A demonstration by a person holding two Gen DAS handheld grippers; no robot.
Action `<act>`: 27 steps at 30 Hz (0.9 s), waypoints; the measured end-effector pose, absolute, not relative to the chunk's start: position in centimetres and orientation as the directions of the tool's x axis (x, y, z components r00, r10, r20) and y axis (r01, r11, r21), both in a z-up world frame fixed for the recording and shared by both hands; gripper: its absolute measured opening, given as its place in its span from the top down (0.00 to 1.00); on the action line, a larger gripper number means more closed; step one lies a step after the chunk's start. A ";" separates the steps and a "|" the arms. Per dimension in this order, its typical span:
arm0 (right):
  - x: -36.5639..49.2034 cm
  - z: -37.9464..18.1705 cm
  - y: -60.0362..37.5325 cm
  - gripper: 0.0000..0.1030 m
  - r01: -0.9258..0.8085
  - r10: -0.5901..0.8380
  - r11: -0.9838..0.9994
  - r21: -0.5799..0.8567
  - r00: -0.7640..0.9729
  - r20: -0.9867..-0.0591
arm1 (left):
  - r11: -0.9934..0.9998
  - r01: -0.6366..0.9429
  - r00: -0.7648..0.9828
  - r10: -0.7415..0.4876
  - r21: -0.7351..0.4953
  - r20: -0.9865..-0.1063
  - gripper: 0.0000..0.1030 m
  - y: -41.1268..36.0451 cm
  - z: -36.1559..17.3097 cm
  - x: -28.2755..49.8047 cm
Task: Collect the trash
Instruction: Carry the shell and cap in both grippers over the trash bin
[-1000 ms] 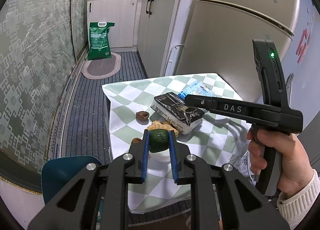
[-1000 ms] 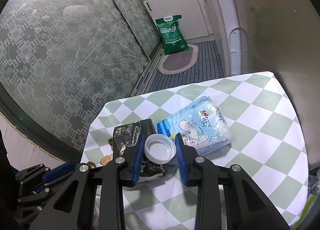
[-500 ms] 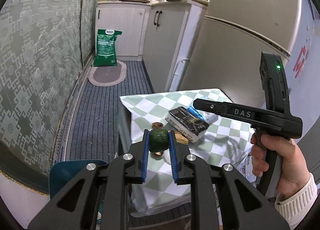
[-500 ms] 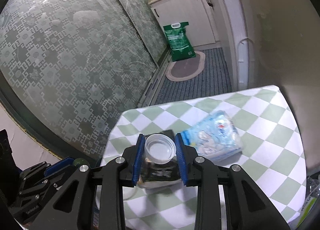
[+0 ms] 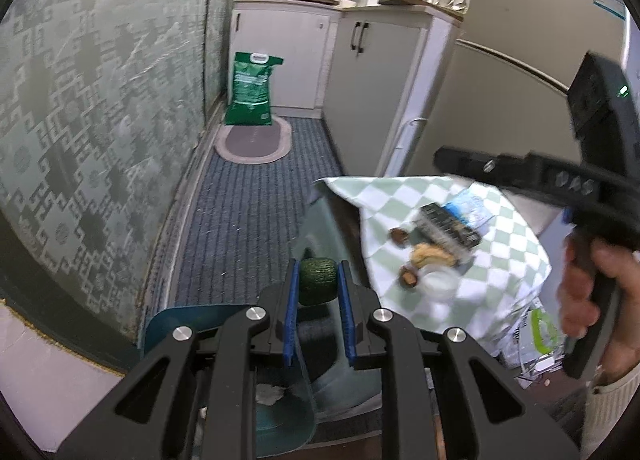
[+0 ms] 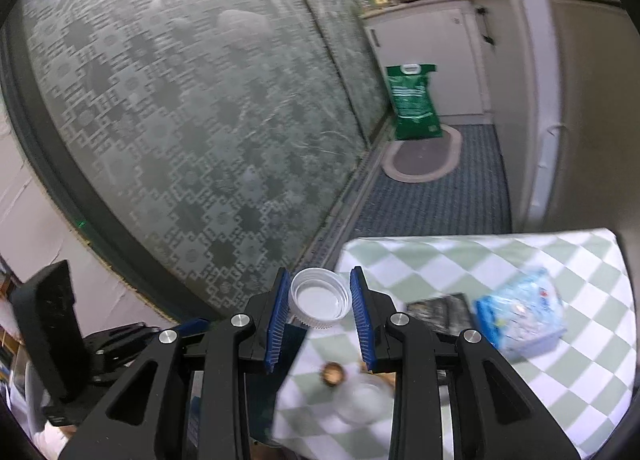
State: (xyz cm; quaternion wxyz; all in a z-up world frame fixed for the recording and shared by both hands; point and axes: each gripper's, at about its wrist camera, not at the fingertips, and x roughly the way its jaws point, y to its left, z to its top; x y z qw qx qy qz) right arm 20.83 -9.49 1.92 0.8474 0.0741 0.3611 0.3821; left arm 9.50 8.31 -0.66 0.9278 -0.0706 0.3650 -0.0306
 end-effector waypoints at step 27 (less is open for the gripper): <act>17.4 -1.1 1.9 0.70 -0.723 0.696 0.619 0.308 0.322 -0.642 | 0.976 -0.165 0.508 -0.036 -0.139 -0.861 0.80 18.3 -13.3 6.9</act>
